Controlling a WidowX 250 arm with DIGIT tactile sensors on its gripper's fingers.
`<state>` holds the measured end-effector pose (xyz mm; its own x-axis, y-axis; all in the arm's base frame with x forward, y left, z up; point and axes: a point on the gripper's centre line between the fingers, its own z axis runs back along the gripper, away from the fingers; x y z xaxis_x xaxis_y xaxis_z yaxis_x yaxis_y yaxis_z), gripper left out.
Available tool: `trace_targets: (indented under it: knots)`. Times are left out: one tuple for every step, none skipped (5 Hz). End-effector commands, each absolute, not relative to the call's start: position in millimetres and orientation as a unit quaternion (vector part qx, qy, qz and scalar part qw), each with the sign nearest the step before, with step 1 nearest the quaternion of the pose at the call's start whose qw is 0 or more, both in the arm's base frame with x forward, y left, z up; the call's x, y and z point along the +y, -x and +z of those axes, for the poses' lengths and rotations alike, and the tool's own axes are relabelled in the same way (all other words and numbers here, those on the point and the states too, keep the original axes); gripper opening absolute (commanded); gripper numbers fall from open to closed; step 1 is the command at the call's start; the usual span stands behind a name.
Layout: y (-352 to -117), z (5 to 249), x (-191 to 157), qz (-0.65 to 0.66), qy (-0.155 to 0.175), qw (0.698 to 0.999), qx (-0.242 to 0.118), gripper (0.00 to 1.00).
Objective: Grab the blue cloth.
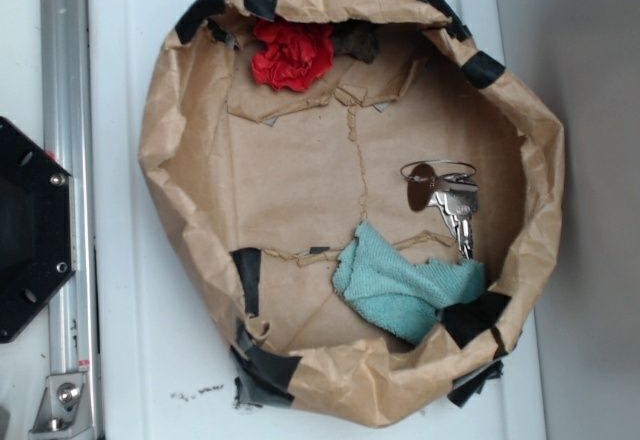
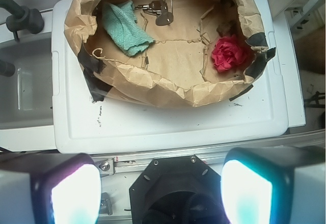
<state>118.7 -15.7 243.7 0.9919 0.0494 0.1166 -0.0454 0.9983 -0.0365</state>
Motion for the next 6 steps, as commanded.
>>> trace_targets:
  knots:
    - [-118.7,243.7,-15.7,0.024,0.017,0.998,-0.059,1.00]
    - [-168.7,210.2,-22.9,0.002,-0.002,0.996,-0.093,1.00]
    - [-220.0,189.7,-13.5,0.003,0.008,0.993,-0.116,1.00]
    - [-270.0,157.0,-10.9,-0.028,0.013,0.994,-0.106,1.00]
    - [-296.3,127.4,-21.3,-0.075,-0.010,0.992,-0.099,1.00]
    - [-304.3,110.3,-27.9,-0.140,0.012,0.985,-0.104,1.00]
